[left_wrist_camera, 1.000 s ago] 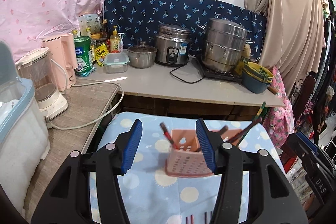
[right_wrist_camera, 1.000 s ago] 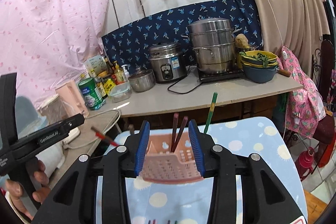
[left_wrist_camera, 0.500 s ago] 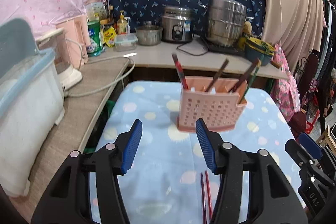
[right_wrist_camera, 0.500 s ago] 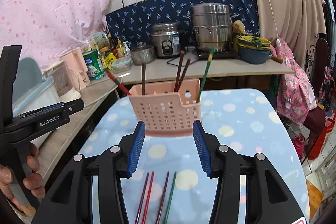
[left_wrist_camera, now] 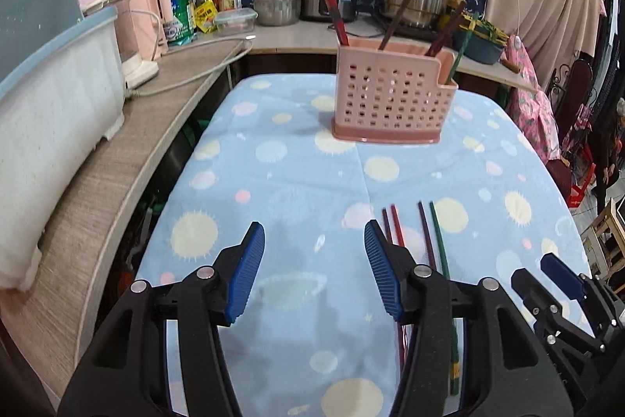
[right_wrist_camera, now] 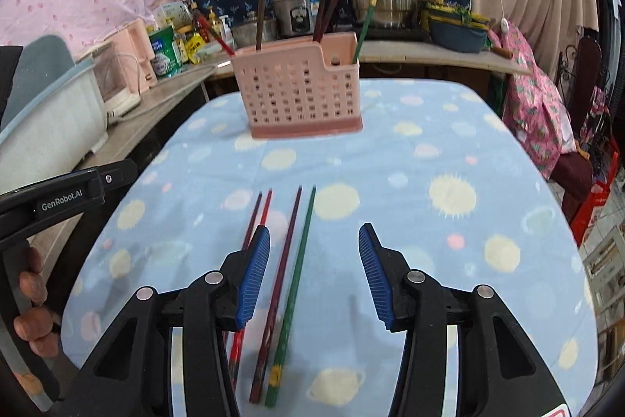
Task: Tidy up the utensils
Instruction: 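Grasp the green chopstick with the right tool while the left tool grasps a dark red one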
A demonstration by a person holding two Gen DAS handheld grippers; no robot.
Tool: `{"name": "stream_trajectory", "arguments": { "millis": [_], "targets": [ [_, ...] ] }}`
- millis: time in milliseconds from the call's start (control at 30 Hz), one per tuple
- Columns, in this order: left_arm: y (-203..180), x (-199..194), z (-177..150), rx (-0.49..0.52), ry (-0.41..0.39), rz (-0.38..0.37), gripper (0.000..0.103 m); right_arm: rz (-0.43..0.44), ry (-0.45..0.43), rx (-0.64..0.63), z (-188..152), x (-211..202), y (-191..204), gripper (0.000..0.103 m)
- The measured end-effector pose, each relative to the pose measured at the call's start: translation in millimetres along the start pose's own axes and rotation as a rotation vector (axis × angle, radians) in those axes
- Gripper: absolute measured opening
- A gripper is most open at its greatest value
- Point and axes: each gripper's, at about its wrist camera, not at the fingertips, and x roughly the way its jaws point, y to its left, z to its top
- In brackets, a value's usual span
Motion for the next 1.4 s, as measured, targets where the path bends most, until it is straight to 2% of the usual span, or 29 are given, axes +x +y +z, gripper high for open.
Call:
{"name": "stream_trajectory", "arguments": {
  "millis": [267,533,600,667,867,1200,1267,1400],
  "targets": [
    [0,7,-43,-0.003,0.074,-0.006,0.051,-0.028,0.075,-0.010,-47,6,3,0.047],
    [2,10,-69,0.002,0.128,-0.004,0.051,-0.022,0.134,-0.014,-73,14,8,0.046],
    [2,9,-73,0.002,0.134,-0.004,0.051,-0.018,0.141,-0.018,-77,15,11,0.044],
    [2,9,-76,0.003,0.141,-0.003,0.051,-0.018,0.147,-0.029,-79,15,15,0.037],
    [3,9,-83,0.005,0.152,-0.007,0.051,-0.019,0.163,-0.047,-83,18,20,0.026],
    [2,10,-89,0.008,0.165,-0.012,0.052,-0.007,0.170,-0.061,-89,18,24,0.023],
    [0,11,-90,0.010,0.169,-0.014,0.053,-0.006,0.180,-0.063,-90,20,24,0.016],
    [-4,10,-92,0.022,0.168,-0.019,0.059,-0.020,0.174,-0.075,-93,19,23,0.010]
  ]
}}
